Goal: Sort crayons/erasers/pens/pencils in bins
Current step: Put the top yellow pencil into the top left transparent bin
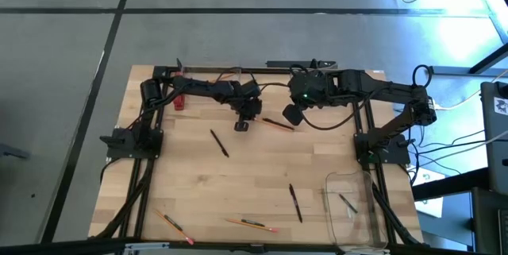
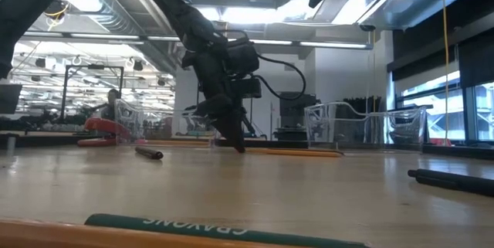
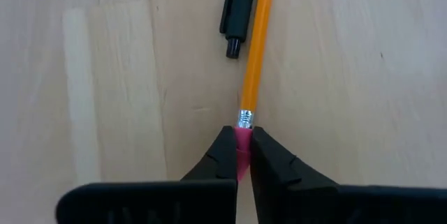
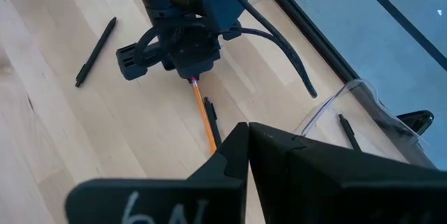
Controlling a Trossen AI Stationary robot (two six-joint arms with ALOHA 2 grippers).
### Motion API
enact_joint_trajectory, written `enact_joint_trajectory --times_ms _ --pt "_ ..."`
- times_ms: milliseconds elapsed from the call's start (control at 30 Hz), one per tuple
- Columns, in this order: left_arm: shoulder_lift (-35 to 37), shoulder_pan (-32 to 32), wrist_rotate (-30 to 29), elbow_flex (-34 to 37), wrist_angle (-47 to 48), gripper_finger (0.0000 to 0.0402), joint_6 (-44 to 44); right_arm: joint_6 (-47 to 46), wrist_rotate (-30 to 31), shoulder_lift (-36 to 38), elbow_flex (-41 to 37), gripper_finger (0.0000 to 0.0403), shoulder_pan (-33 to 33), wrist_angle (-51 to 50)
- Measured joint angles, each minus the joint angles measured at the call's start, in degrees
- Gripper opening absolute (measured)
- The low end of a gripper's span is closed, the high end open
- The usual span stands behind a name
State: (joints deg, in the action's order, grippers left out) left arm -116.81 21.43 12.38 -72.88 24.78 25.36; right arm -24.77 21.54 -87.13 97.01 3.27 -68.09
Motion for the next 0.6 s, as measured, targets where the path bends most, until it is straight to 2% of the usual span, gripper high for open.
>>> enact_joint_trajectory --times_ms 167,367,600 --pt "0.0 0.1 0.5 0.0 -0.1 0.0005 -5.1 0.2 0.0 0.0 0.0 0.0016 0.0 0.0" --pt "0.3 0.5 1.0 0.0 0.2 0.0004 -6.2 0.2 0.0 0.0 0.0 0.0016 0.0 0.0" --pt "3.2 0.4 2.4 0.5 6.0 0.0004 -7.5 -0.2 0.0 0.0 0.0 0.0016 0.0 0.1"
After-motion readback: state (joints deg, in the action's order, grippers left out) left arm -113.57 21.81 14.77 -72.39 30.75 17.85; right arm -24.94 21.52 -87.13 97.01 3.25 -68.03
